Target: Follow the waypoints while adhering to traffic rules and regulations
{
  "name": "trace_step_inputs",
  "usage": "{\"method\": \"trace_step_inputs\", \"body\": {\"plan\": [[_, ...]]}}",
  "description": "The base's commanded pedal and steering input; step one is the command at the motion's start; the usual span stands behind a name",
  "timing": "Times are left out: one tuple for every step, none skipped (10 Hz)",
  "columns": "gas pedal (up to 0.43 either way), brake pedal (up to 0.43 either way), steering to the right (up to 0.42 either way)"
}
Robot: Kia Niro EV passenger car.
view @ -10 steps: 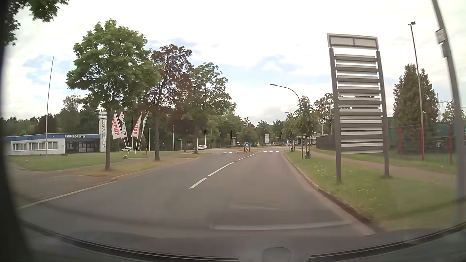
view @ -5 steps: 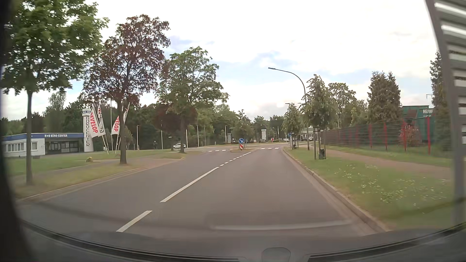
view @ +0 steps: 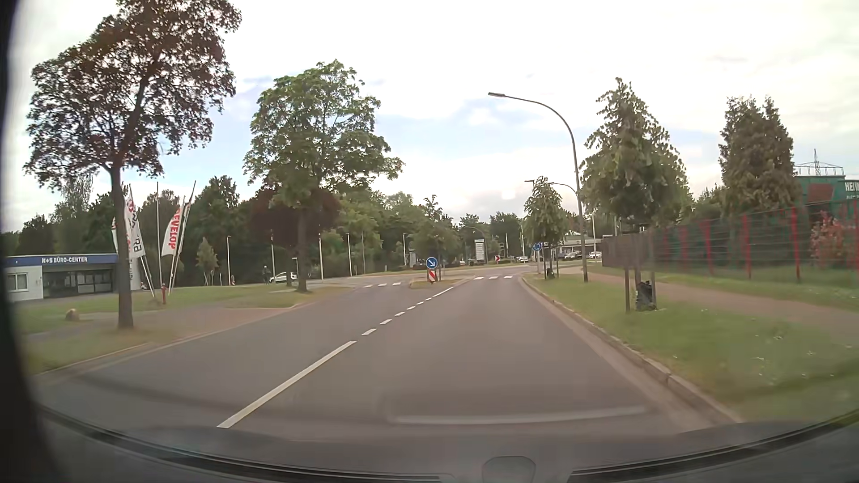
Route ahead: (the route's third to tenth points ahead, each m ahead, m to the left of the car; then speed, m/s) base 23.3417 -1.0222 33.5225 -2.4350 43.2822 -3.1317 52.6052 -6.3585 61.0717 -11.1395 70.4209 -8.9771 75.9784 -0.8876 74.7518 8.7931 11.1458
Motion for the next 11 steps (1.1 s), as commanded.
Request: {"method": "trace_step_inputs", "body": {"plan": [[0.000, 0.177, 0.013], [0.000, 0.226, 0.013], [0.000, 0.256, 0.013], [0.000, 0.268, 0.013], [0.000, 0.280, 0.013], [0.000, 0.287, 0.013], [0.000, 0.287, 0.012], [0.000, 0.287, 0.013], [0.000, 0.287, 0.012], [0.000, 0.287, 0.012], [0.000, 0.274, 0.012]]}}
